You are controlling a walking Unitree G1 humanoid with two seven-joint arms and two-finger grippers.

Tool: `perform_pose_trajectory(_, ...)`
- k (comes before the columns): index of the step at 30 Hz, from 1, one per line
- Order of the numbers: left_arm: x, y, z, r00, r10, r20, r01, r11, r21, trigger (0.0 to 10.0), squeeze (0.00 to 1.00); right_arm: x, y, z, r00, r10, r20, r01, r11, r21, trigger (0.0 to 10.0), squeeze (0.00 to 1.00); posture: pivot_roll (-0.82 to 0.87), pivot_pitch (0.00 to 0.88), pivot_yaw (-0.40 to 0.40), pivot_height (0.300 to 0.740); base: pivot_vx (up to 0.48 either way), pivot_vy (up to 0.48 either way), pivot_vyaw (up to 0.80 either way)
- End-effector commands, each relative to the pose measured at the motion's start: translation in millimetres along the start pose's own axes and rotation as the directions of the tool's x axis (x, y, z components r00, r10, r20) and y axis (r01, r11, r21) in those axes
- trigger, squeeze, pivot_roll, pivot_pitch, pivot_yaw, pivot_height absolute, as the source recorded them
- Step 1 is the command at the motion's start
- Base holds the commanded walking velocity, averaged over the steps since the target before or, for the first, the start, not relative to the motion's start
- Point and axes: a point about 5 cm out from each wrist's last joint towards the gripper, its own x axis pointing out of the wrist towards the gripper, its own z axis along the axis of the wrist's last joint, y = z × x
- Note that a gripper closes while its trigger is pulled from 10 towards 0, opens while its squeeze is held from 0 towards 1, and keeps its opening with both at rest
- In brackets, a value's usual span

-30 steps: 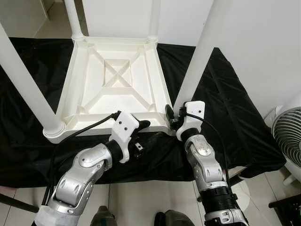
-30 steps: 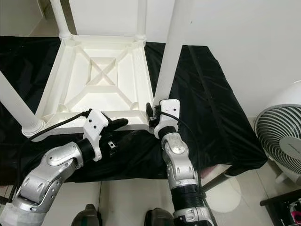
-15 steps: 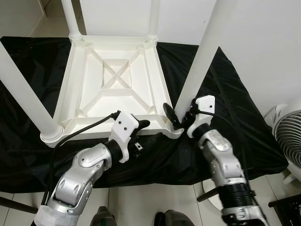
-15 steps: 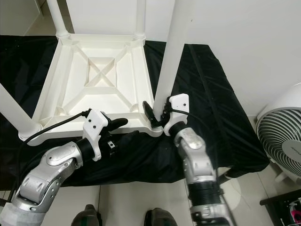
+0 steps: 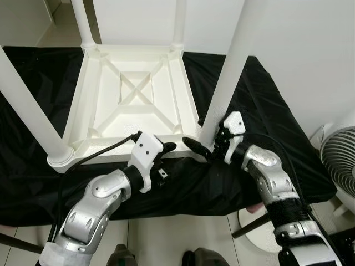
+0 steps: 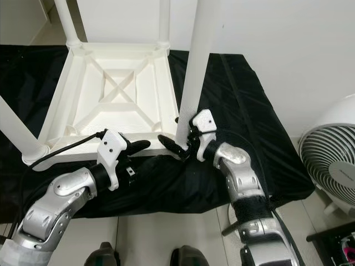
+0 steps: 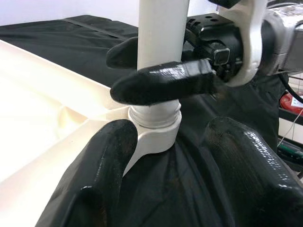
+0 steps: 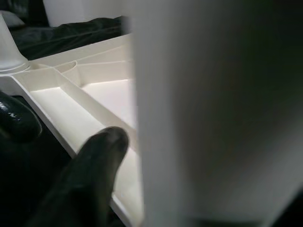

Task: Building children table

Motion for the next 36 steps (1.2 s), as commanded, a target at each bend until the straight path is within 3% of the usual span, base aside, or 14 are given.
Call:
perform_pose_trajectory(1,-0.6,-2.2,-3,1.0,-0.012,-0.014,0.012,1.0,0.009,10.0,0.0,2.1,-0.3,-3,1.0,0.019,-0.008,-0.018,1.0,0.013,0.0,0.0,0.04,0.0,-0.046,0.74,0.0,0.0,0.0)
perform_pose_trajectory(11,-2.1,-2.8,-4,1.0,-0.008,-0.022,0.008,1.0,0.008,10.0,0.0,2.5,-1.2,-7,0.999,-0.049,-0.002,0.049,0.998,0.027,0.0,0.0,0.04,0.0,-0.051,0.74,0.0,0.0,0.0)
perform_pose_trajectory(18,2.3,-2.4,-2,1.0,-0.003,-0.012,0.003,1.0,0.002,10.0,0.0,9.8,2.2,-16,0.969,-0.241,-0.06,0.244,0.968,0.064,0.0,0.0,0.03,0.0,-0.045,0.74,0.0,0.0,0.0)
perform_pose_trajectory(20,3.4,-2.4,-2,1.0,-0.002,-0.01,0.002,1.0,0.001,10.0,0.0,12.0,3.6,-17,0.95,-0.307,-0.067,0.312,0.946,0.09,0.0,0.0,0.03,0.0,-0.044,0.74,0.0,0.0,0.0)
perform_pose_trajectory(22,4.2,-2.2,-2,1.0,-0.002,-0.011,0.002,1.0,0.0,10.0,0.0,16.2,8.5,-18,0.905,-0.418,-0.079,0.424,0.9,0.097,0.0,0.0,0.02,0.0,-0.041,0.74,0.0,0.0,0.0)
perform_pose_trajectory(23,4.2,-2.2,-2,1.0,-0.002,-0.011,0.002,1.0,0.0,10.0,0.0,16.2,8.5,-18,0.905,-0.418,-0.079,0.424,0.9,0.097,0.0,0.0,0.02,0.0,-0.041,0.74,0.0,0.0,0.0)
perform_pose_trajectory(25,4.5,-2.1,-2,1.0,-0.004,-0.011,0.004,1.0,0.001,10.0,0.0,18.1,13.2,-17,0.861,-0.503,-0.078,0.509,0.857,0.085,0.0,0.0,0.02,0.0,-0.047,0.74,0.0,0.0,0.0)
perform_pose_trajectory(26,4.5,-2.1,-2,1.0,-0.004,-0.011,0.004,1.0,0.001,10.0,0.0,18.1,13.2,-17,0.861,-0.503,-0.078,0.509,0.857,0.085,0.0,0.0,0.02,0.0,-0.047,0.74,0.0,0.0,0.0)
perform_pose_trajectory(27,4.7,-1.9,-2,1.0,-0.004,-0.011,0.004,1.0,0.003,10.0,0.0,18.0,14.5,-17,0.829,-0.554,-0.077,0.56,0.825,0.084,0.0,0.0,0.02,0.0,-0.049,0.74,0.0,0.0,0.0)
perform_pose_trajectory(30,4.7,-2.0,-2,1.0,-0.004,-0.01,0.004,1.0,0.003,10.0,0.0,17.8,15.9,-17,0.8,-0.594,-0.08,0.599,0.796,0.083,0.0,0.0,0.02,0.0,-0.056,0.74,0.0,0.0,0.0)
perform_pose_trajectory(31,5.4,-2.0,-1,1.0,0.0,-0.007,0.0,1.0,0.004,10.0,0.0,17.5,17.3,-17,0.748,-0.657,-0.089,0.663,0.743,0.094,0.0,0.0,0.03,0.0,-0.058,0.74,0.0,0.0,0.0)
perform_pose_trajectory(32,5.4,-2.0,-1,1.0,0.0,-0.007,0.0,1.0,0.004,10.0,0.0,17.5,17.3,-17,0.748,-0.657,-0.089,0.663,0.743,0.094,0.0,0.0,0.03,0.0,-0.058,0.74,0.0,0.0,0.0)
perform_pose_trajectory(33,6.1,-2.0,-1,1.0,0.003,-0.004,-0.003,1.0,0.003,10.0,0.0,17.3,19.2,-18,0.704,-0.702,-0.105,0.71,0.697,0.101,0.0,0.0,0.03,0.0,-0.059,0.74,0.0,0.0,0.0)
perform_pose_trajectory(36,7.5,-3.1,0,1.0,0.005,0.001,-0.005,1.0,0.002,10.0,0.0,21.6,26.2,-16,0.708,-0.7,-0.097,0.706,0.695,0.133,0.0,0.0,0.03,0.0,-0.064,0.74,0.0,0.0,0.0)
